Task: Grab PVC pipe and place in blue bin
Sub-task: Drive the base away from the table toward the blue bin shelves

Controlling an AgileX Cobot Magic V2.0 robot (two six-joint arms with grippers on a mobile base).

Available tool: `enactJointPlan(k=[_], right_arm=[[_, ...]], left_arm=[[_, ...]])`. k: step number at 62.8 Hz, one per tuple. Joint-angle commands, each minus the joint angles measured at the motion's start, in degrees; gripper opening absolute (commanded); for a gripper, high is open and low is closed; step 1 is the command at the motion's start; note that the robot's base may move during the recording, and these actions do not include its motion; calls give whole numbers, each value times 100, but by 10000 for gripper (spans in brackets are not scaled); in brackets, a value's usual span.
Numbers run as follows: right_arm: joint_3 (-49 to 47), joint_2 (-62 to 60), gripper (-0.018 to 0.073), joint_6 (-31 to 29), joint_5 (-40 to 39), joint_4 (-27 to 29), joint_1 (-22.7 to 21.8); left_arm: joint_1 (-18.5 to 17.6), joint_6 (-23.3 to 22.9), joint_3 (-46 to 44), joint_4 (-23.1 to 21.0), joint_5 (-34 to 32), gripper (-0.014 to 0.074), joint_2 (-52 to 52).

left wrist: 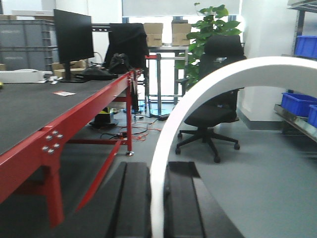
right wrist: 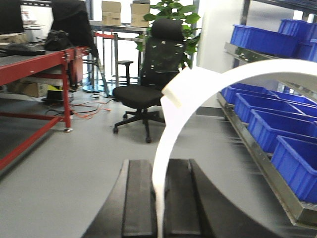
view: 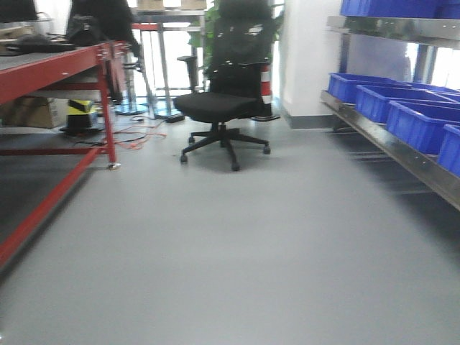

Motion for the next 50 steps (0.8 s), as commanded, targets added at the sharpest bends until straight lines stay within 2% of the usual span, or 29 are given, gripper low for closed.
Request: enactJointPlan(k=[1,50], right_arm=[[12,-14,-168,-13,-183,-3,-6],[12,-14,-168,-13,-183,-3,-6]], left_arm=[[3,4,-1,4,-156,-111,-23],[3,4,-1,4,-156,-111,-23]])
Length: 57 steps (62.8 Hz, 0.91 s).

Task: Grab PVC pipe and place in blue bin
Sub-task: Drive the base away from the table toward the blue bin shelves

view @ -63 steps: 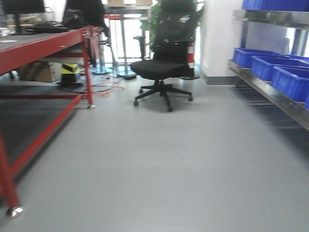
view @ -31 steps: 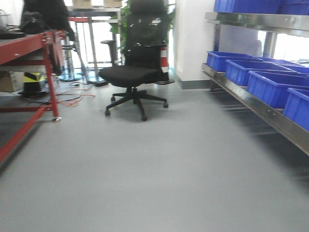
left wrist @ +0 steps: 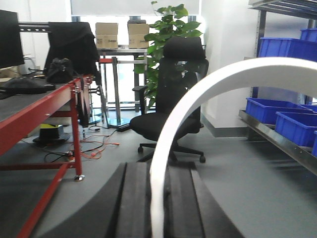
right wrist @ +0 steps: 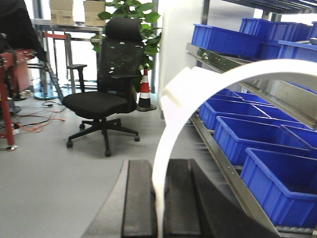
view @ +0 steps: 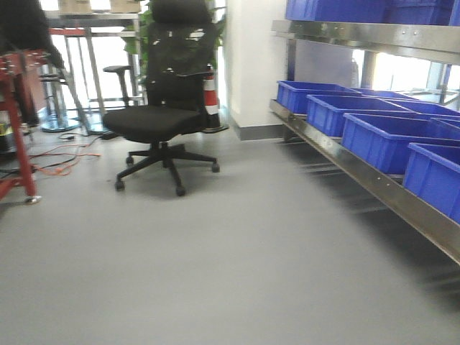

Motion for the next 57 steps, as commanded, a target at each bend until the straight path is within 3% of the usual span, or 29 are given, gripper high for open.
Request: enactJointPlan(k=[1,57], right_arm=[[12,-14,-168,-13,-183,-3,-6],[12,-14,-168,-13,-183,-3,-6]], left_arm=[[3,4,-1,4,-156,-111,-23],[3,4,-1,4,-156,-111,-23]])
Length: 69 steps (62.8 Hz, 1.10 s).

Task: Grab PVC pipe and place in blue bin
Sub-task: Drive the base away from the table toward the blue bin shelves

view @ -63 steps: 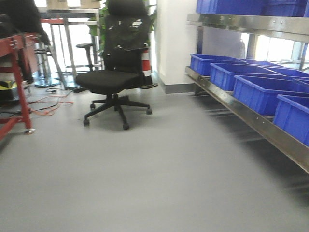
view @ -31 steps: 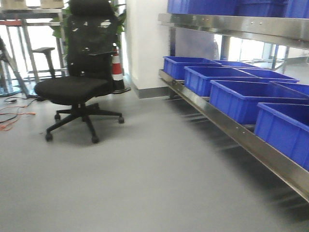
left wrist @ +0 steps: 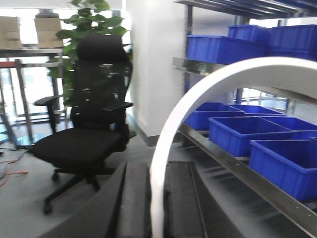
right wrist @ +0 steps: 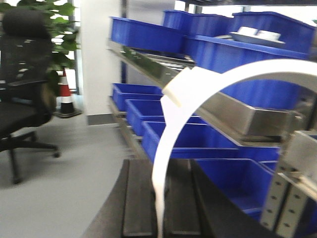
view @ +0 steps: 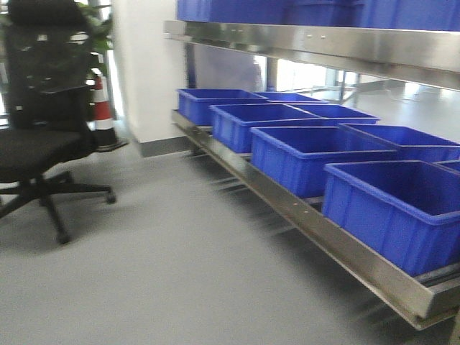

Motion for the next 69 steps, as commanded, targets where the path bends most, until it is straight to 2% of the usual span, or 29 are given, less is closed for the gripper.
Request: enactJointPlan(k=[1,69], right_arm=[[12,-14,-168,-13,-183,-3,-6],[12,-14,-168,-13,-183,-3,-6]], left_arm=[[3,4,-13,4,-156,-111,-23],[3,4,-13,4,-156,-111,-23]])
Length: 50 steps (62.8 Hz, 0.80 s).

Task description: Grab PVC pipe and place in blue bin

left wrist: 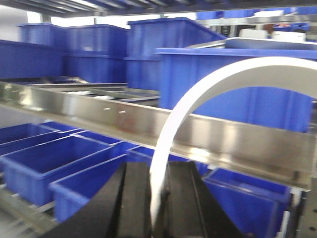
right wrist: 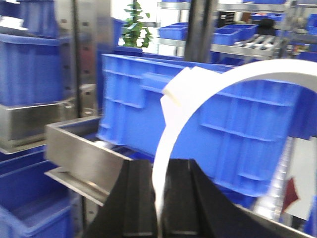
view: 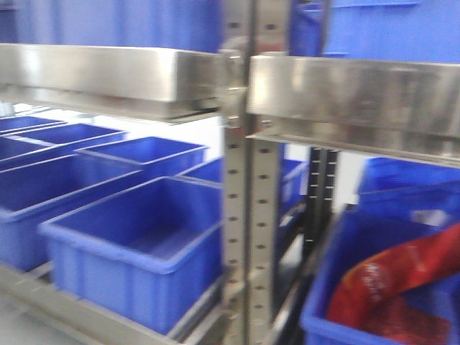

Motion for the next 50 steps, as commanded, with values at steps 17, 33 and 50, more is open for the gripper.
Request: enactJointPlan(k=[17,33,50], right_arm=[[12,-14,-168,-13,-183,-3,-6],[12,-14,-168,-13,-183,-3,-6],[12,-14,-168,-13,-183,-3,-6]], left_arm=[[3,4,-13,4,-156,-111,-23],[3,4,-13,4,-156,-111,-23],[3,4,-13,4,-156,-111,-23]])
